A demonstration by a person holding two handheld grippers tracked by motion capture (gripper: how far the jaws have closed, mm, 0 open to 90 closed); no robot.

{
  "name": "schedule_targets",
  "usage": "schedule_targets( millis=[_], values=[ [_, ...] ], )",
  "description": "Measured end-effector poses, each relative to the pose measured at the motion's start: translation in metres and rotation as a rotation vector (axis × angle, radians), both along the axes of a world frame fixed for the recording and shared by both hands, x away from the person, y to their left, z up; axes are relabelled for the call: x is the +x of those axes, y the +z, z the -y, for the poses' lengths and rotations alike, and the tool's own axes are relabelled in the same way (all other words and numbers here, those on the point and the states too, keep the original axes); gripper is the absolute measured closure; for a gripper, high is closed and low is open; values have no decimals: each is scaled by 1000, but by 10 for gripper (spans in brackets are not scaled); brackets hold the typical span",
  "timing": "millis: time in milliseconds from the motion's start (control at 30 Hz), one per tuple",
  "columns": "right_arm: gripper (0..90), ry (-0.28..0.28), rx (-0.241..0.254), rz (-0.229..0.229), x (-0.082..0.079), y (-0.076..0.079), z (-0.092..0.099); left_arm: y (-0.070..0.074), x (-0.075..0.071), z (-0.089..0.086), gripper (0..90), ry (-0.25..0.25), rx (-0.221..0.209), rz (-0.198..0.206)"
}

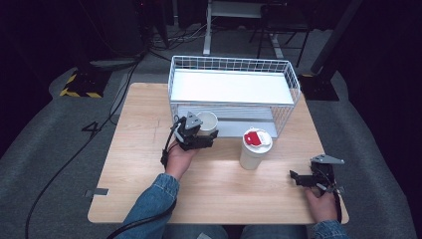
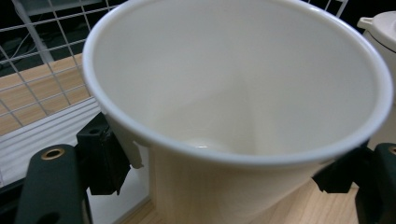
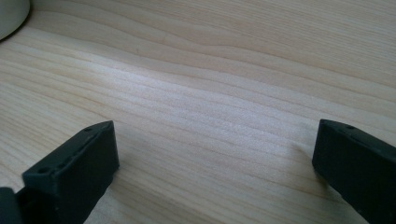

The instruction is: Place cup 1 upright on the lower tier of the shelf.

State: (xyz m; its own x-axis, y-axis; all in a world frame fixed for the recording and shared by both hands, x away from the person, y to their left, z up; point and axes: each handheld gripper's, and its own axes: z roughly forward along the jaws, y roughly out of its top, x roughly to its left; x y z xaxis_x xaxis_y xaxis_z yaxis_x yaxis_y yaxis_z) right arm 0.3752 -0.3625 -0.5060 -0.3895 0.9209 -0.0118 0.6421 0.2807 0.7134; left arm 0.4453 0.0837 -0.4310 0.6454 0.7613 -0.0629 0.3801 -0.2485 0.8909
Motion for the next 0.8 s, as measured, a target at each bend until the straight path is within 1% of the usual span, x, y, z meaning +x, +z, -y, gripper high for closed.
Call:
schedule_targets(
  millis=[67, 233, 267, 400, 467, 567, 700, 733, 767, 800],
  values=[
    [5, 0, 0, 0, 0, 0, 0, -1, 2, 2, 215, 4, -8, -3],
    [5, 0, 0, 0, 0, 0, 0, -3, 7, 9, 215, 8, 0, 6],
    [5, 0, 0, 0, 0, 0, 0, -4, 9, 13, 215, 6, 8, 10],
    [6, 0, 0, 0, 0, 0, 0, -6, 12, 17, 215, 7, 6, 6],
    [5, 0, 0, 0, 0, 0, 0, -9, 16, 22, 215, 7, 2, 5],
    [6, -3, 1, 0, 0, 0, 0, -11, 20, 24, 215, 14, 4, 7],
    [6, -2, 0, -1, 0, 0, 0, -14, 26, 30, 215, 21, -10, 10],
    [6, -2, 0, 0, 0, 0, 0, -16, 29, 33, 215, 25, -27, 8],
    [6, -2, 0, 0, 0, 0, 0, -16, 29, 33, 215, 25, -27, 8],
    [5, -2, 1, -1, 0, 0, 0, -18, 31, 37, 215, 28, -27, 4]
  ],
)
